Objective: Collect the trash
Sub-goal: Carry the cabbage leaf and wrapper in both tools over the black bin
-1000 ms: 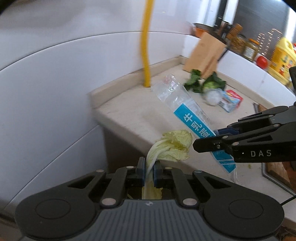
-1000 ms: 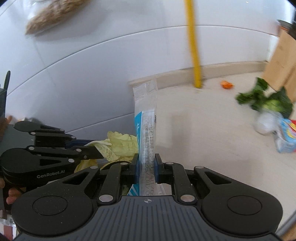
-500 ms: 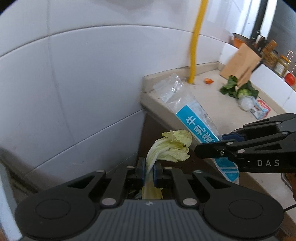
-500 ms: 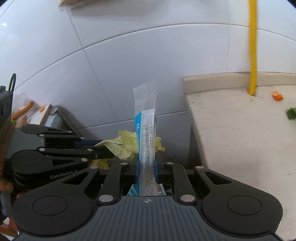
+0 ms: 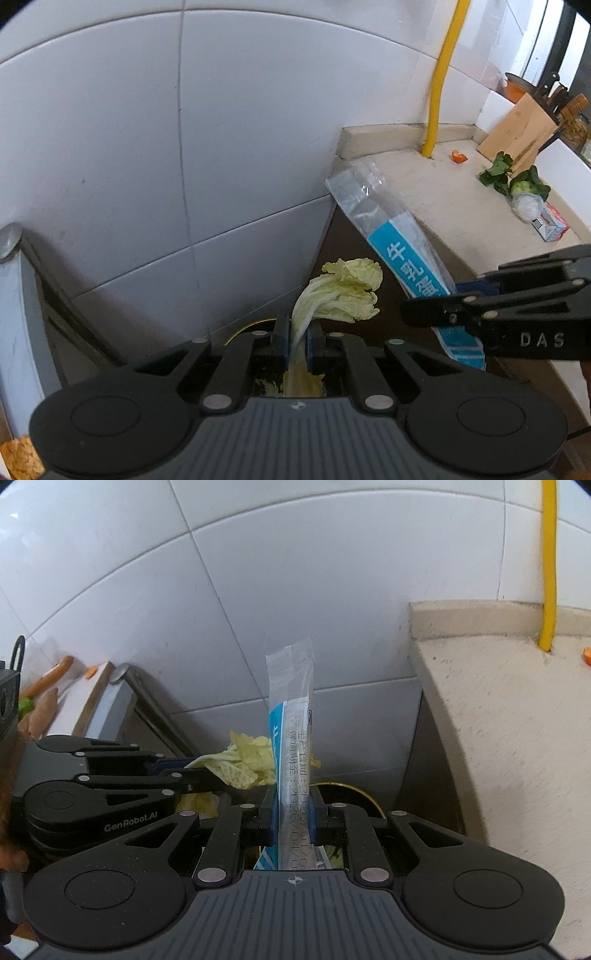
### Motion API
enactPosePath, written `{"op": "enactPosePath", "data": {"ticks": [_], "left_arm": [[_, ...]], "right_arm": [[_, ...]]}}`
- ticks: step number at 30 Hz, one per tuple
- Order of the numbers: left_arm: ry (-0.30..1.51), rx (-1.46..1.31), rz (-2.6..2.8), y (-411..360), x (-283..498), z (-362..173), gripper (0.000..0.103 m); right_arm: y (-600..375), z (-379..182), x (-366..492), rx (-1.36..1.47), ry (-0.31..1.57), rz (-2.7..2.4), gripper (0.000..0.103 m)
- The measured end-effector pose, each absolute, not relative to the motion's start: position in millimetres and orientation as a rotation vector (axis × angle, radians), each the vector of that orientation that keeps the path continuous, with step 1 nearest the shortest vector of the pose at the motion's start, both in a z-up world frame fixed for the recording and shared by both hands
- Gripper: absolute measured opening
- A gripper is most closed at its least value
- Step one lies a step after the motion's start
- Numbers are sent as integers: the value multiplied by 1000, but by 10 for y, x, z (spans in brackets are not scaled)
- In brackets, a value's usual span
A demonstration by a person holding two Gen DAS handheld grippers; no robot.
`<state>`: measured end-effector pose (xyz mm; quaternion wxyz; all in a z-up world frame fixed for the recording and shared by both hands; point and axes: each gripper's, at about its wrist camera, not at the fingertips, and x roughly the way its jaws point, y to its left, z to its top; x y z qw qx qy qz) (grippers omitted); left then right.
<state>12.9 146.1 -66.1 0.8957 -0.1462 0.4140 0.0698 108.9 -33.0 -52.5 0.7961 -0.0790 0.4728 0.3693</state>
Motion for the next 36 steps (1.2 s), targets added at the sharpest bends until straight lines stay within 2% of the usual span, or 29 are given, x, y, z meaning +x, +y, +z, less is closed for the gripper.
{"op": "enactPosePath", "data": {"ticks": [18, 36], "left_arm": [[850, -331, 230, 1518, 168, -792, 5], [935, -322, 367, 1525, 498, -1055, 5]], "right_arm": [[-207, -825, 1051, -165, 1083, 744, 21], [-187, -1087, 1389, -179, 1132, 753, 22]]}}
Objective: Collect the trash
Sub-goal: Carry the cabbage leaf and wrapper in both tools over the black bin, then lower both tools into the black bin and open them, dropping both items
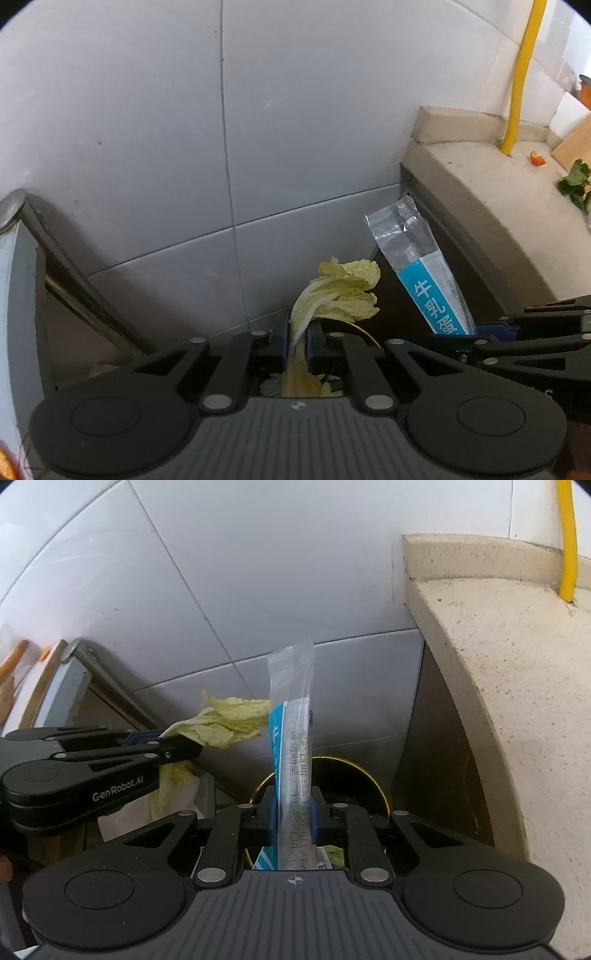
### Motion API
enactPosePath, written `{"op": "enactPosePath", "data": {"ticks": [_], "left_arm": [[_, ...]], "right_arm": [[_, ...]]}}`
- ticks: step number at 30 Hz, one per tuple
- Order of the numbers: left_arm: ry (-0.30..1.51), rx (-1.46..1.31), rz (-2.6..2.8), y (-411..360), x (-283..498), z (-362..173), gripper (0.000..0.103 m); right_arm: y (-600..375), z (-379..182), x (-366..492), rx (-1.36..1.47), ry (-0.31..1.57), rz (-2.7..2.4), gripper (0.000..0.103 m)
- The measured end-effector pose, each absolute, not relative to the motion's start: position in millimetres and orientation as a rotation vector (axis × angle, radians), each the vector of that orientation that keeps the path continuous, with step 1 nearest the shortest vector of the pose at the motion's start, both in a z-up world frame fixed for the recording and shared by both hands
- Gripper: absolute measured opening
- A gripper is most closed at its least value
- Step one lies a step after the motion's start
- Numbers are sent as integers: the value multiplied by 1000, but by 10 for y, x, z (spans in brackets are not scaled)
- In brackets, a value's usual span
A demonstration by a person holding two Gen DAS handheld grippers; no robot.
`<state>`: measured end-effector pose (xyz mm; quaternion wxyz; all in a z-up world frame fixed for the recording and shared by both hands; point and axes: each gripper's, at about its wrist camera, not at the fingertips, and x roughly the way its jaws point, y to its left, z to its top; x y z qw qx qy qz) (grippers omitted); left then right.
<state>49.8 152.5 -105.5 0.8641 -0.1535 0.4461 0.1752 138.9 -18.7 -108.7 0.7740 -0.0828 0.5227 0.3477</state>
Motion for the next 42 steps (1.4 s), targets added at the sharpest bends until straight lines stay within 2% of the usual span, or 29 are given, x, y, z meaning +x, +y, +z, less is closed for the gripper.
{"op": "enactPosePath", "data": {"ticks": [11, 20, 24, 26, 28, 29, 30, 35, 42], "left_arm": [[1022, -323, 389, 1570, 675, -1248, 5], [1116, -298, 367, 1503, 894, -1461, 5], [1160, -308, 365, 1526, 969, -1572, 11], [1180, -325, 370, 1566, 1005, -1632, 26], [1190, -337, 374, 1590, 1023, -1667, 28], [1192, -336, 375, 1592, 1028, -1673, 29], [1192, -330, 379, 1591, 1031, -1674, 30], [1174, -335, 396, 1595, 1038, -1650, 37], [1127, -322, 381, 1578, 1017, -1554, 37]], "right_arm": [[-114, -1281, 1486, -192, 1170, 747, 23], [-43, -1659, 1581, -214, 1243, 698, 23], [51, -1830, 1627, -222, 1275, 692, 30], [122, -1919, 1634, -228, 1291, 704, 32], [180, -2026, 1652, -225, 1309, 698, 46], [191, -2076, 1668, -210, 1316, 695, 56], [206, -2114, 1684, -202, 1321, 692, 58], [228, -2235, 1740, -193, 1334, 648, 59], [61, -2116, 1653, -165, 1316, 615, 60]]}}
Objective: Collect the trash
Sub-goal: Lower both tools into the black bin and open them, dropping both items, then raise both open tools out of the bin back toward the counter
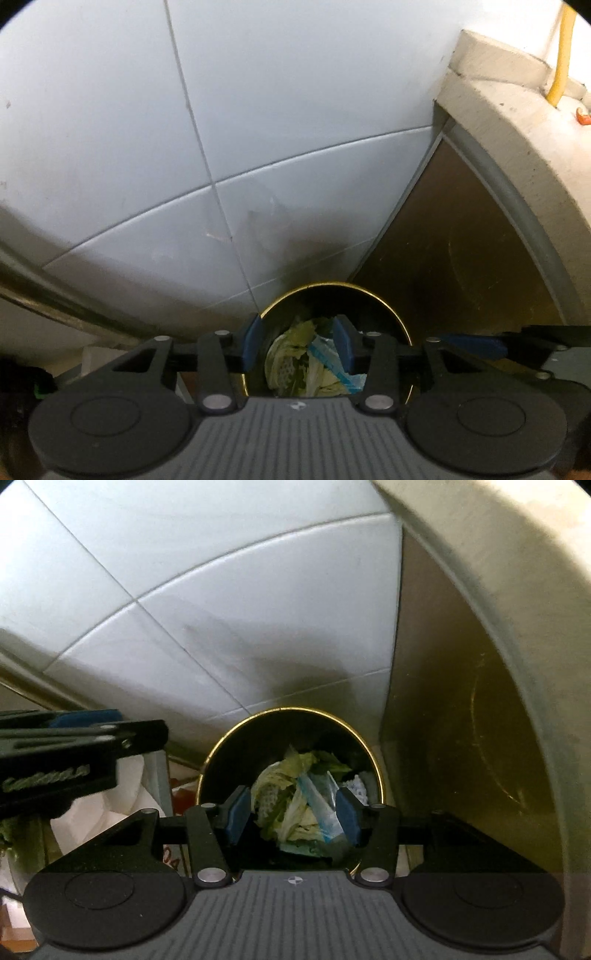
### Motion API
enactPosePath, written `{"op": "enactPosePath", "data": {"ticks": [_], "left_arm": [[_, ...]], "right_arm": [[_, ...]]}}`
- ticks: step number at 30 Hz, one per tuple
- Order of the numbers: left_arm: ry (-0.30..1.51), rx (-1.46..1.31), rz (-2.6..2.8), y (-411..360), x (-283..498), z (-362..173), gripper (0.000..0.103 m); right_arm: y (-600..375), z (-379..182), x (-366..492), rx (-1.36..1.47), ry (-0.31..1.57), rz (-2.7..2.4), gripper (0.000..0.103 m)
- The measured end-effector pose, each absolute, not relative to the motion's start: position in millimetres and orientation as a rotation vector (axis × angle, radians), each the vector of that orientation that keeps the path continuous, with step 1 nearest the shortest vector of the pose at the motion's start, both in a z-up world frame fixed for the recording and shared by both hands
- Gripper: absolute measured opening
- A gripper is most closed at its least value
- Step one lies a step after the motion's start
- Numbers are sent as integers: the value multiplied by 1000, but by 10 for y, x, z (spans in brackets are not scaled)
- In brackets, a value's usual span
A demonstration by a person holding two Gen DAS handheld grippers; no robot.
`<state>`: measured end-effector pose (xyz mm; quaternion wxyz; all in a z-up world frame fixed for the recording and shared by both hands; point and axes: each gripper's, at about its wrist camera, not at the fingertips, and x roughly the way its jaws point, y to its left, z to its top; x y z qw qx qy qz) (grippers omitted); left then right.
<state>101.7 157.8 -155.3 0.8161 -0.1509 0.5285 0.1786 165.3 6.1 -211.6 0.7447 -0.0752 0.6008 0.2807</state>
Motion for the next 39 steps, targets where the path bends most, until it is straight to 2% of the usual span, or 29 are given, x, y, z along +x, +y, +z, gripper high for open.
{"op": "enactPosePath", "data": {"ticks": [5, 10, 30, 39], "left_arm": [[1087, -280, 375, 1543, 1010, -1475, 37], [1034, -211, 371, 1443, 981, -1368, 43], [912, -122, 376, 1250, 860, -1063, 45], [873, -120, 376, 1182, 815, -947, 52]], "right_arm": [[-6, -1900, 1602, -175, 1257, 610, 67], [-65, -1694, 1534, -174, 1216, 613, 67], [-402, -1114, 1300, -168, 1060, 598, 74], [-508, -828, 1233, -169, 986, 607, 78]]}}
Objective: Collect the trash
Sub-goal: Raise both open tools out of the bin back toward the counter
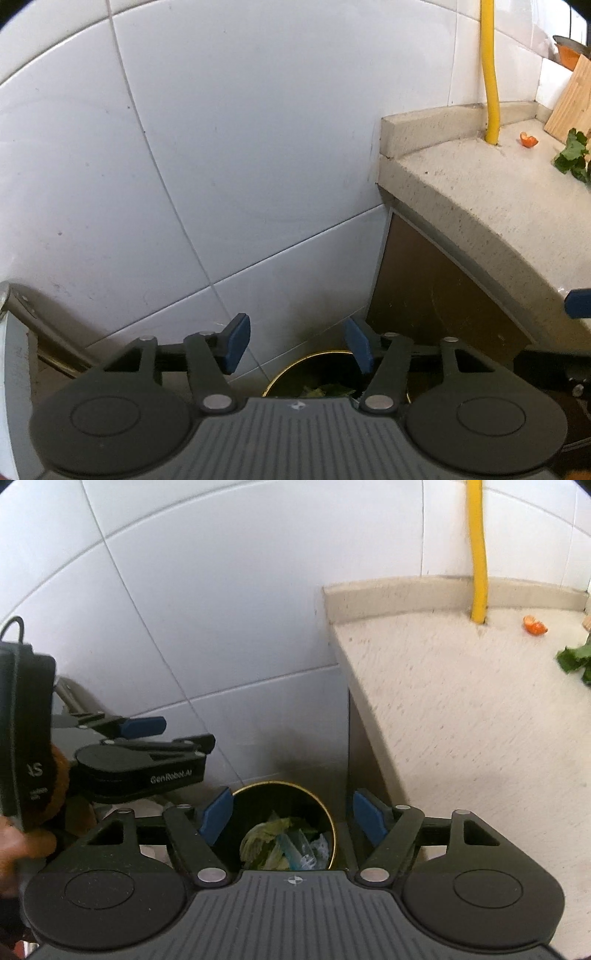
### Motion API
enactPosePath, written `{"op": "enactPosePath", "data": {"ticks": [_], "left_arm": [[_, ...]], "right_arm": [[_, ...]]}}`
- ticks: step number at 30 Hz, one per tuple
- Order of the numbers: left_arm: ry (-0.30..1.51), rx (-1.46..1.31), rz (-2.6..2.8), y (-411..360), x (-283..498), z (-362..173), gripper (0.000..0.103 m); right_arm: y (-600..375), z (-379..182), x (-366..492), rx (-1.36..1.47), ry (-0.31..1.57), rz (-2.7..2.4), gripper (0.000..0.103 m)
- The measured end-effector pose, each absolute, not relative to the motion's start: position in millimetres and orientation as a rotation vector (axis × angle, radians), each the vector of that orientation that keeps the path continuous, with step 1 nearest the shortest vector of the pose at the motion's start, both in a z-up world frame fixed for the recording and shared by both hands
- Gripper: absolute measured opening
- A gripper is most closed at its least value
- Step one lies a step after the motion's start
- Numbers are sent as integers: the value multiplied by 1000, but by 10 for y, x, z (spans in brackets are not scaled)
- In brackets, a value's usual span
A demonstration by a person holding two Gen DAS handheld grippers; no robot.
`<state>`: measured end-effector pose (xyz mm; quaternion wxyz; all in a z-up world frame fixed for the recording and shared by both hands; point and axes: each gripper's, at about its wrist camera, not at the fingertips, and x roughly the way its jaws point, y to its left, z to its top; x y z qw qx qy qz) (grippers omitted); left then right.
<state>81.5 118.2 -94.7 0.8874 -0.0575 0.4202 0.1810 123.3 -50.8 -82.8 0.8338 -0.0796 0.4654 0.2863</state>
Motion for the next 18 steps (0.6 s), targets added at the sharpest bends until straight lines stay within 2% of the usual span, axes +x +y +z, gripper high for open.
{"op": "enactPosePath", "data": {"ticks": [6, 15, 18], "left_arm": [[830, -121, 379, 1090, 790, -785, 56], [765, -68, 299, 730, 957, -435, 58], [741, -36, 270, 601, 1051, -326, 62]], "right_arm": [[-631, -635, 1211, -182, 932, 597, 83], [-980, -478, 1336, -143, 882, 531, 84], [-1135, -428, 1377, -122, 865, 506, 85]]}}
